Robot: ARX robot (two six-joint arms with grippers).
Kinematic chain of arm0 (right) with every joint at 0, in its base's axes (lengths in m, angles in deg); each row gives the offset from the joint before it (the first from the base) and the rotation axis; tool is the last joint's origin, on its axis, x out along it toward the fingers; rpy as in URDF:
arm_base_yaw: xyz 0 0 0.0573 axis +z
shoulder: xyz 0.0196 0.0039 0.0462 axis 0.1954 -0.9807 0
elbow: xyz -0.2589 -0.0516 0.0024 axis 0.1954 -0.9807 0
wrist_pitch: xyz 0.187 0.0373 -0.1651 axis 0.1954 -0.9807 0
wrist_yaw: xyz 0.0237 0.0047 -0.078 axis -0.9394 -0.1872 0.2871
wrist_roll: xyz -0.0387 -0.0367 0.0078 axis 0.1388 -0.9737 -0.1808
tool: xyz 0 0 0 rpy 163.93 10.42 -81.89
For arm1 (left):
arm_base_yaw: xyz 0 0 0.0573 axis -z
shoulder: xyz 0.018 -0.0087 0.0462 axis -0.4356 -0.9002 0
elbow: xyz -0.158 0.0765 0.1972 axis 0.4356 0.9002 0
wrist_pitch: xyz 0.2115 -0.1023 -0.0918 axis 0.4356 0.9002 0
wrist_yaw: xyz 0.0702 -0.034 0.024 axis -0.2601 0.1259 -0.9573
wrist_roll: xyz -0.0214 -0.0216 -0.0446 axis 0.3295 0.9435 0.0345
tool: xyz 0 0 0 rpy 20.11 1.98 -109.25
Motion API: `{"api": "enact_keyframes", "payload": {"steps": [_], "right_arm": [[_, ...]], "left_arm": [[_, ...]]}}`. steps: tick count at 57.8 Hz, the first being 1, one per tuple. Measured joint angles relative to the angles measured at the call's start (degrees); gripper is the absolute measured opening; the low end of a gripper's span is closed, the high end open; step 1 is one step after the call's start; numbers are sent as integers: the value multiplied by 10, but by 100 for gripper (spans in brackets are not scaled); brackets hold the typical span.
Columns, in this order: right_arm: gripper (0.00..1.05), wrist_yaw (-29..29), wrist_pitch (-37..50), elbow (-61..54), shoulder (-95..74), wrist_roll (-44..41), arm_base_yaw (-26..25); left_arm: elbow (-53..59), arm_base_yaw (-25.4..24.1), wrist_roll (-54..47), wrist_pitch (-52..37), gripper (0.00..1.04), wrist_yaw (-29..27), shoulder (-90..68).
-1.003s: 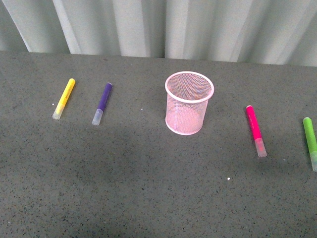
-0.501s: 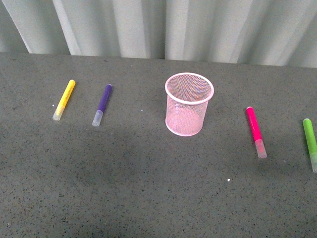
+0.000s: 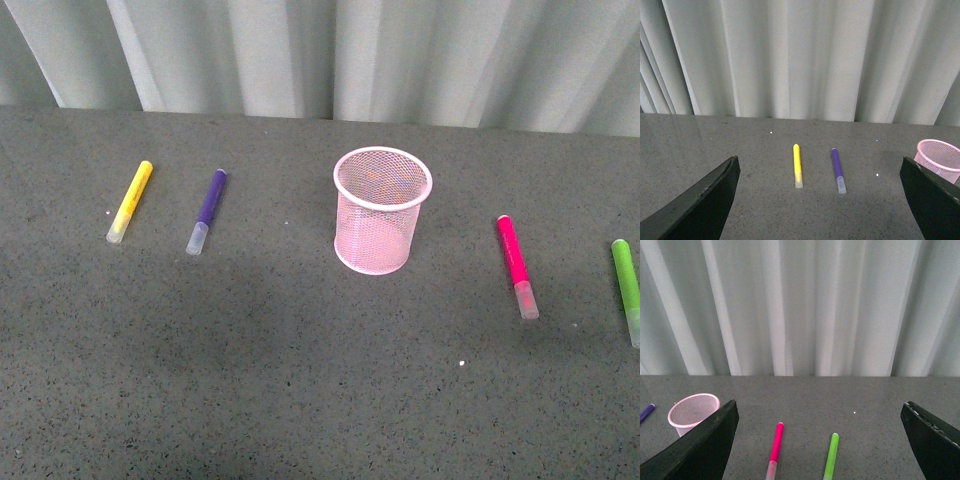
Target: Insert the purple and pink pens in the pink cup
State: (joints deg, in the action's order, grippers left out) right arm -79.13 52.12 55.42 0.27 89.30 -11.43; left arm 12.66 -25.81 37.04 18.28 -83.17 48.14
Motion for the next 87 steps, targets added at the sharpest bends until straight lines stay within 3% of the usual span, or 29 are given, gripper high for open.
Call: {"api": "enact_keyframes", "payload": {"steps": [20, 22, 24, 27, 31, 48, 57, 68, 84, 87], "right_arm": [[98, 0, 0, 0, 0, 0, 0], [98, 0, 0, 0, 0, 0, 0], [98, 0, 0, 0, 0, 0, 0], [98, 0, 0, 0, 0, 0, 0], [98, -1, 0, 0, 0, 0, 0], [98, 0, 0, 0, 0, 0, 0], [98, 0, 0, 0, 0, 0, 0], [98, 0, 0, 0, 0, 0, 0], [98, 0, 0, 0, 0, 0, 0], [98, 0, 0, 0, 0, 0, 0]], "left_arm": [[0, 0, 0, 0, 98, -1, 0], [-11, 15, 20, 31, 98, -47, -19], [-47, 40, 69, 109, 98, -142, -70], [-87, 48, 122, 163, 98, -232, -161], [-106, 40, 158, 143, 98, -289, -251], [-173, -19, 160, -70, 98, -236, -516], [-229, -38, 129, -128, 98, -215, -659], [-326, -24, 98, -107, 98, -186, -807], [-422, 20, 99, -53, 98, -176, -881], [-438, 33, 102, -41, 98, -152, -891]]}}
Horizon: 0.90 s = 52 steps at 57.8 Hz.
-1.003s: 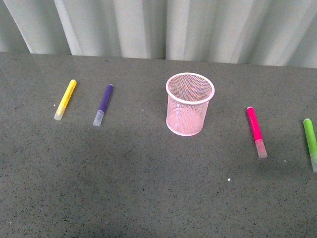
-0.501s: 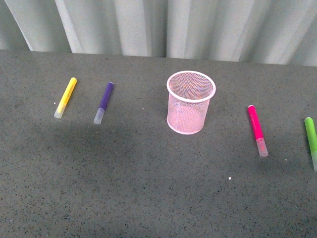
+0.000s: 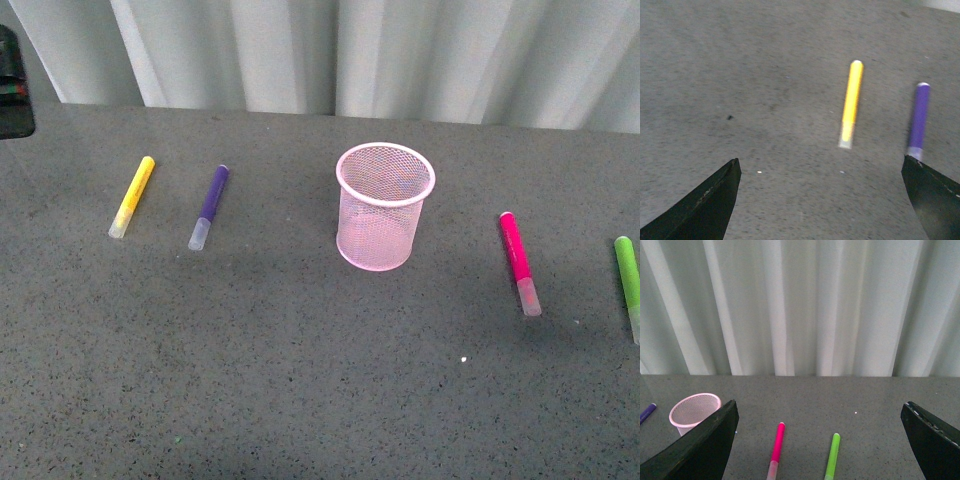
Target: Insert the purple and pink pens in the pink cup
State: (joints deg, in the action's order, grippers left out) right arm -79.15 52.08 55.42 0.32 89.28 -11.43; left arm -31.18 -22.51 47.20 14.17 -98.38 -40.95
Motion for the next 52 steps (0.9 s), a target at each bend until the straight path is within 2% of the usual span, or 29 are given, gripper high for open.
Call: {"api": "enact_keyframes", "payload": {"steps": [10, 52], "right_arm": [[98, 0, 0, 0, 0, 0, 0], [98, 0, 0, 0, 0, 0, 0]], "left_arm": [[-45, 31, 3, 35, 98, 51, -47], [-232, 125, -10, 96, 98, 71, -273]]}}
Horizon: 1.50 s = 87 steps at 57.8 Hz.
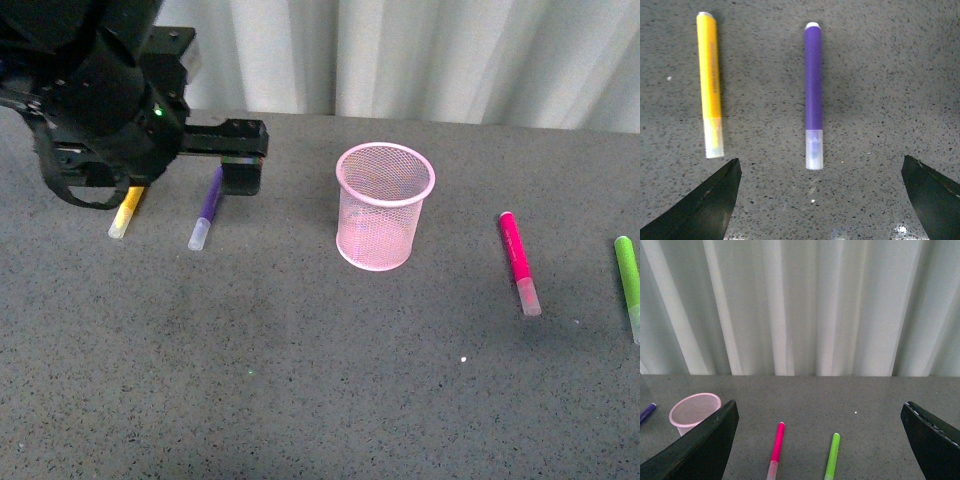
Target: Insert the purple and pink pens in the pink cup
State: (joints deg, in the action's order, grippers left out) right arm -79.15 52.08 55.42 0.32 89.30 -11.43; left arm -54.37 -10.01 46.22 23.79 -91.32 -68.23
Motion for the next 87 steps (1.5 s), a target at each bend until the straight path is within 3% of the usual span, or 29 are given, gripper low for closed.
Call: {"api": "enact_keyframes", "payload": {"steps": [19, 40, 71, 87], "right_arm": [[98, 0, 0, 0, 0, 0, 0], [98, 0, 0, 0, 0, 0, 0], [98, 0, 0, 0, 0, 0, 0], [98, 0, 0, 0, 0, 0, 0]], "left_arm": [[-89, 14, -33, 17, 98, 3, -94], [-209, -27, -79, 52, 98, -10, -183], [-253, -39, -94, 58, 98, -9, -225], [-256, -31, -95, 58, 57, -6, -229]]}}
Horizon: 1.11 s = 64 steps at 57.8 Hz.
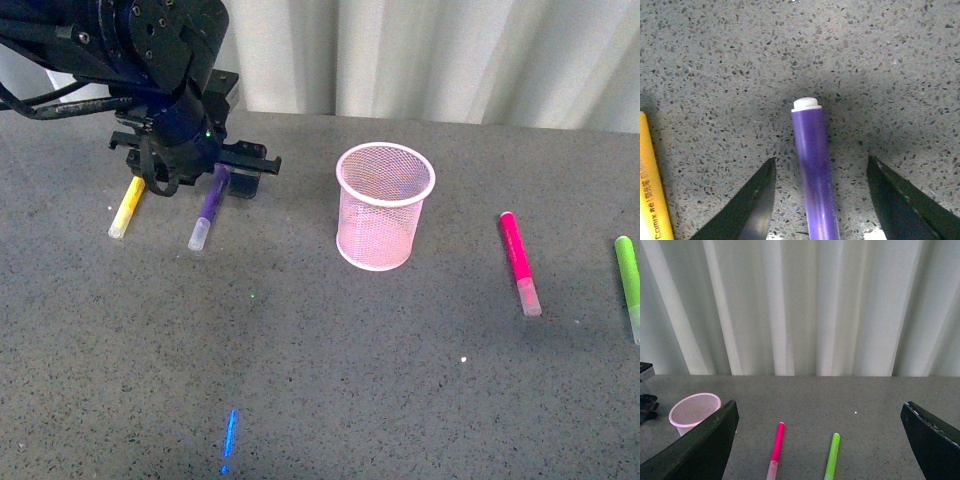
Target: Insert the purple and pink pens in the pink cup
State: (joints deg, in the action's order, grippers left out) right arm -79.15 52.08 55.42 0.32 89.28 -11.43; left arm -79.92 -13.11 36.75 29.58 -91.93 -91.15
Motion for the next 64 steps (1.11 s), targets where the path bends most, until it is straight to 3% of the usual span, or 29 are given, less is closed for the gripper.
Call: {"api": "enact_keyframes", "payload": {"steps": [13, 19, 30, 41, 64], "right_arm": [[98, 0, 0, 0, 0, 0, 0], [98, 0, 0, 0, 0, 0, 0], [98, 0, 0, 0, 0, 0, 0], [98, 0, 0, 0, 0, 0, 0], [98, 0, 0, 0, 0, 0, 0]], "left_arm": [[-2, 2, -8, 4, 23, 0, -1], [-2, 2, -11, 4, 13, -6, -1], [1, -1, -15, -7, 13, -7, -1], [37, -4, -2, -79, 13, 10, 17], [144, -34, 172, -297, 13, 11, 171]]}}
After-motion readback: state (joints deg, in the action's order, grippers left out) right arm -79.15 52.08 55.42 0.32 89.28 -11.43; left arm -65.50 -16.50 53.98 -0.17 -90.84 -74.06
